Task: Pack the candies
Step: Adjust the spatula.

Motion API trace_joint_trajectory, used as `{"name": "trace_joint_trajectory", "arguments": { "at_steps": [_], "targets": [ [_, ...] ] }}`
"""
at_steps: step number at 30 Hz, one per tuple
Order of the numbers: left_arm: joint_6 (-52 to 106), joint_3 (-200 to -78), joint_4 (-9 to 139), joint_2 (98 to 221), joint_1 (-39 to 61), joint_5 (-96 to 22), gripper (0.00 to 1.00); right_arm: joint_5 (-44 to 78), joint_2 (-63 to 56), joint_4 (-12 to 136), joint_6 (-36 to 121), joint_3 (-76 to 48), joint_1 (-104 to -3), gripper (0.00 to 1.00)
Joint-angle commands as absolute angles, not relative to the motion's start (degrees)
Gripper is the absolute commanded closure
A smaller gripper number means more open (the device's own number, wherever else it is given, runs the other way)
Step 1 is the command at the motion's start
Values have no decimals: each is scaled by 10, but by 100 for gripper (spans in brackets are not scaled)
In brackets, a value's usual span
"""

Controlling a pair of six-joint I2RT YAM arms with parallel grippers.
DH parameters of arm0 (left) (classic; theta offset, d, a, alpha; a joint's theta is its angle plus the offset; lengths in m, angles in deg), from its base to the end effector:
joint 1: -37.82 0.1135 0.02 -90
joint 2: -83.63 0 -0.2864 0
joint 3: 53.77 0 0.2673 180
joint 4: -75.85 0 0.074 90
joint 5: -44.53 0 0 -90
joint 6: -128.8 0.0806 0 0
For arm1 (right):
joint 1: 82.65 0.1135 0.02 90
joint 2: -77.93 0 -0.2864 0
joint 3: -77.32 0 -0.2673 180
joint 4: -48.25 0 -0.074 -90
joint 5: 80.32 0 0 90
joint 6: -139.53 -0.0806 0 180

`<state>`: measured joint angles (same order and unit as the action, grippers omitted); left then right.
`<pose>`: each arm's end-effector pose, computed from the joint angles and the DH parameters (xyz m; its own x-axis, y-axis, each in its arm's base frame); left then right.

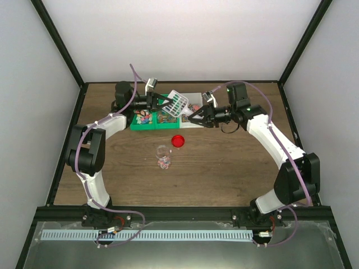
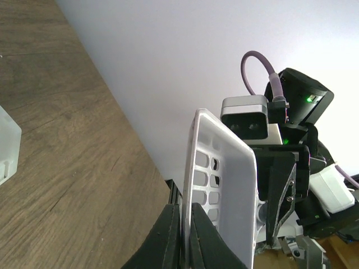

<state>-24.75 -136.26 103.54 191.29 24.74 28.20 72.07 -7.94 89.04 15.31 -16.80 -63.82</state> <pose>0.4163 -0.1761 0.2770 -0.8740 -0.0554 -0.4828 0.4826 0.0164 -0.8757 0.3092 0.1809 0.3265 -0.9525 -0.0494 -0.3006 -0.3012 0.3022 0.9044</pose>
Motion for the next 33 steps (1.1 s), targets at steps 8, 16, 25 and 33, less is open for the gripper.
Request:
{"name": "trace_joint_trajectory", "arguments": {
  "at_steps": [8, 16, 25, 33],
  "targets": [
    [-226, -1348, 1067, 1919, 246, 298, 96, 746, -46, 898, 147, -157, -648, 70],
    [-224, -1345, 1071, 1918, 246, 295, 96, 763, -31, 891, 136, -160, -648, 74],
    [-222, -1342, 1071, 1911, 246, 296, 96, 761, -29, 893, 137, -169, -648, 99],
    [-216, -1342, 1068, 1907, 251, 279, 31, 752, -27, 881, 116, -178, -648, 99]
  ]
}}
